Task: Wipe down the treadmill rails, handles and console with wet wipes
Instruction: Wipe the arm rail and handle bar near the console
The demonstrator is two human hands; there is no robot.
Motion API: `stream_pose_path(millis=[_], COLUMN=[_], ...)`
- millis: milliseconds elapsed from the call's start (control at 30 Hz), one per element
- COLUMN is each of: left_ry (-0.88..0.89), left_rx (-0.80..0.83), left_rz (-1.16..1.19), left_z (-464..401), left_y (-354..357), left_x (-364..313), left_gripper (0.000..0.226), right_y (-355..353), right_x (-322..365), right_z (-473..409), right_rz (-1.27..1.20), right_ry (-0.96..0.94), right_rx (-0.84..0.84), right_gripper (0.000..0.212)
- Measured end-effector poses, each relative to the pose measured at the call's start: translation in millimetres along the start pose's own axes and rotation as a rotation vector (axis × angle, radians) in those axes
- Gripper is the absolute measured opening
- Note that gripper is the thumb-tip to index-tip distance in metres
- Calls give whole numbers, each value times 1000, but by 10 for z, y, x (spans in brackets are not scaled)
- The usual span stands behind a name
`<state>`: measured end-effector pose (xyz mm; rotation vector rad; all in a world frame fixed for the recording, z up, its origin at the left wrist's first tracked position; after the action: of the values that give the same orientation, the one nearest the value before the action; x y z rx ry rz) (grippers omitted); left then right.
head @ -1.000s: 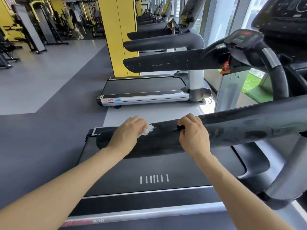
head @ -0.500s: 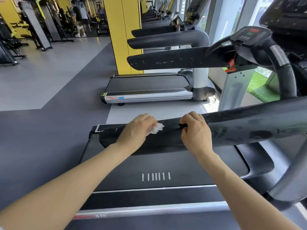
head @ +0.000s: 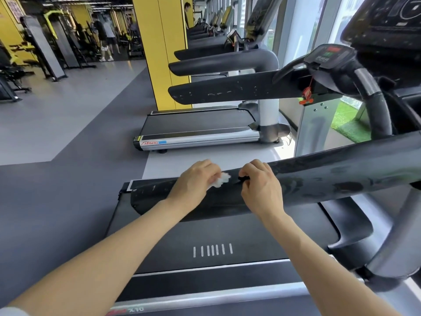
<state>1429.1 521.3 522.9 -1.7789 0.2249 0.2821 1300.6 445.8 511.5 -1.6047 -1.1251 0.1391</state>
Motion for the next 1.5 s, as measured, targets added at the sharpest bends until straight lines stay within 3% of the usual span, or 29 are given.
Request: stream_pose_path(millis=[200,433,567,700,967,1200,1500], left_ry=[-112,5,60,33,162,72,88], left_rx=[-48,-77,5,-18,-33,-29,-43], left_rz=[24,35,-82,-129,-117,-173,-92], left_z=[436,-86,149,384,-104,389,-355], left_y=[-167,86,22,-117,135,-30,175], left_x=[387,-162,69,255,-350,145,-437], left_gripper=[8,6,15,14,9,25,16], right_y=[2,6,1,-34,-71,-183,-229], right_x=[15,6,-13,-50,-82,-212,-300], right_z=[7,-4,21,39,43,105,121], right_rz=[0,-10,-23,-40,-41,-67,-57], right_ry=[3,-8,-10,21,35,66,84], right_rx=[-36,-25,5,16,79,25,43], right_gripper=[26,25,28,30,28,30,31])
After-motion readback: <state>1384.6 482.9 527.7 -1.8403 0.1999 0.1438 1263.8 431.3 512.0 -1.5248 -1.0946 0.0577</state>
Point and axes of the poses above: each hand's wrist, its own z-axis away from the middle knuckle, its own y-axis out of the palm, x = y × z, the point moved 6 cm from there along -z, towards the middle knuckle, and after that the axes turned 13 degrees about x, right-handed, at the moved point
